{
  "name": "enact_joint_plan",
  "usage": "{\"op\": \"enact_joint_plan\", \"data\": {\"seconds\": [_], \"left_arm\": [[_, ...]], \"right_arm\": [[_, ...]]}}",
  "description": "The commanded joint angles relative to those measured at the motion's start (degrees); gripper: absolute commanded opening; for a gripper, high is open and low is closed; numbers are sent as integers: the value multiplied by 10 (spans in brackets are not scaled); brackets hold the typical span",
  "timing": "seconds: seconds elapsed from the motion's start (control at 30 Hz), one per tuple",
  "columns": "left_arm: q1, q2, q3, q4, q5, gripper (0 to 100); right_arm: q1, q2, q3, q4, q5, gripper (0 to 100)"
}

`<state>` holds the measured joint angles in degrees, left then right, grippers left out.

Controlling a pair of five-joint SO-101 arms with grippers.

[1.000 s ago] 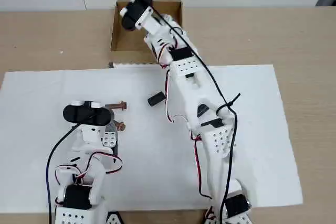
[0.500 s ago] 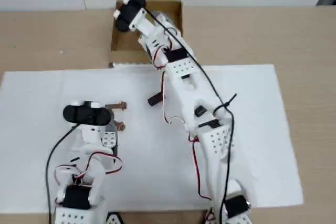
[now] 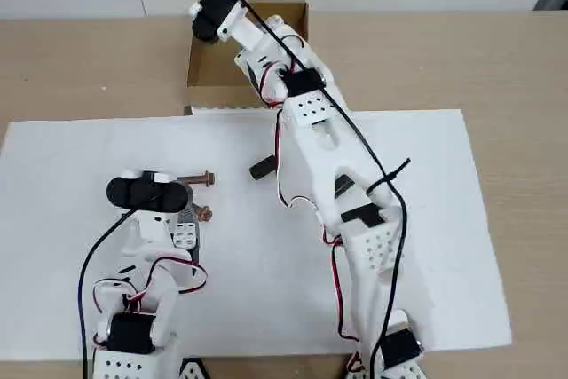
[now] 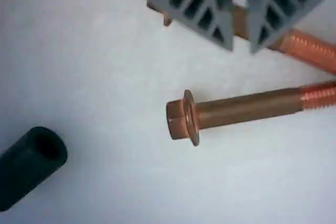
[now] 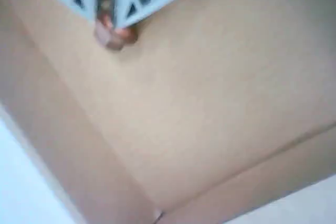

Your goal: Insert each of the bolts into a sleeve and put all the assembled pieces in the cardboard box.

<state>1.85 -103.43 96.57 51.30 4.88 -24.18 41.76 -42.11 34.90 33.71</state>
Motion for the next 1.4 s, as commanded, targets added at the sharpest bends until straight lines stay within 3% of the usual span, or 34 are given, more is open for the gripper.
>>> {"op": "enact_joint_plan", "data": {"seconds": [0.0, 0.13, 0.43, 1.1, 1.37], "left_arm": [[-3, -5, -2, -12, -1, 6], [-3, -5, -2, -12, -1, 6], [-3, -5, -2, -12, -1, 6], [-3, -5, -2, -12, -1, 6], [-3, -5, -2, -12, -1, 6]], "right_arm": [[-4, -87, -32, 72, -24, 2], [-3, -131, -32, 145, -75, 3], [-2, -187, -32, 264, -85, 3], [1, -317, -32, 587, -331, 4], [34, -315, -28, 611, -447, 4]]}}
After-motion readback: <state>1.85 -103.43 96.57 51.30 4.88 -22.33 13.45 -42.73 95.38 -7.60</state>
